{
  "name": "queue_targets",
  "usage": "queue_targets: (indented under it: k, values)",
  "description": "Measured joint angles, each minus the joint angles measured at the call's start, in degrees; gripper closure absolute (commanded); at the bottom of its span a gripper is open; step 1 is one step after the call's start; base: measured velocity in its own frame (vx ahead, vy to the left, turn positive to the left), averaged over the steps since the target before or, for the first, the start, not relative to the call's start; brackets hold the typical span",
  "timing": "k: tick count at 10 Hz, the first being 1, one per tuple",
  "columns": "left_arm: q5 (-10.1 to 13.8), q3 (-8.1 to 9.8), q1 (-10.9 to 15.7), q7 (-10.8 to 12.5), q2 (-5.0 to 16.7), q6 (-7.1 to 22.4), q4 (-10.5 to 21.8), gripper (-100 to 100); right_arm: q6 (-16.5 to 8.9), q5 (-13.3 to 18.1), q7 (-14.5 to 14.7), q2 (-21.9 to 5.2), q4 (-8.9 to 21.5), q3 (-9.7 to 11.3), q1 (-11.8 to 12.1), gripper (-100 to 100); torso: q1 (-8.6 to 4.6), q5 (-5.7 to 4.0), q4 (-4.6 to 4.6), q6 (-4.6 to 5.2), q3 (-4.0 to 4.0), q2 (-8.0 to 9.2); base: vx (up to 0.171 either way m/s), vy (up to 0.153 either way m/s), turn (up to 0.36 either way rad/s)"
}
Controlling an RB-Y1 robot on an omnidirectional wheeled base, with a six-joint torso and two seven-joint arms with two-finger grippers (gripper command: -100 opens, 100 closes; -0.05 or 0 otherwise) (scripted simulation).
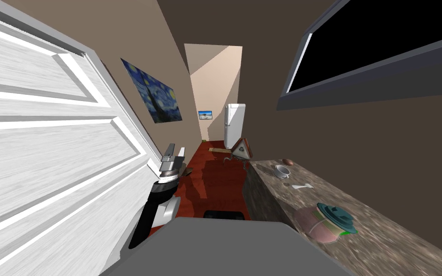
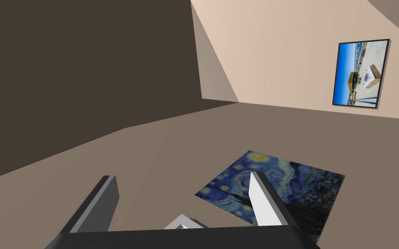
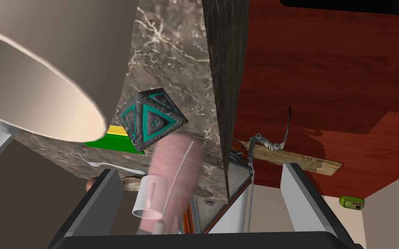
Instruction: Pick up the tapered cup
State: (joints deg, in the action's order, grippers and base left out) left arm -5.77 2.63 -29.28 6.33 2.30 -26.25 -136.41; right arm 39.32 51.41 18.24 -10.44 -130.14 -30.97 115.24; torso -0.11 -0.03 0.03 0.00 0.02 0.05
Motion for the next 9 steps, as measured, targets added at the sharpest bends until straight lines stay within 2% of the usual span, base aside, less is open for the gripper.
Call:
queue_targets:
  k: [2,8,9]
  values:
    - [0.0,0.0,0.0,0.0,0.0,0.0,0.0,0,0.8,-0.3,0.6,-0.1,0.4,-0.4,0.2,-100,0.14,0.03,0.01,0.01,0.02,0.03,-0.001,-0.003,-0.006]
    - [0.0,0.0,0.0,0.0,0.0,0.0,0.0,0,0.2,0.1,0.2,-0.2,-0.2,-0.1,0.3,-100,0.19,0.05,0.01,0.01,0.02,0.02,0.008,0.009,-0.02]
    - [0.0,0.0,0.0,0.0,0.0,0.0,0.0,0,0.2,0.3,-0.1,-0.4,-0.1,-1.1,0.7,-100,0.36,0.08,-0.01,0.04,-0.05,-0.1,0.108,0.098,-0.196]
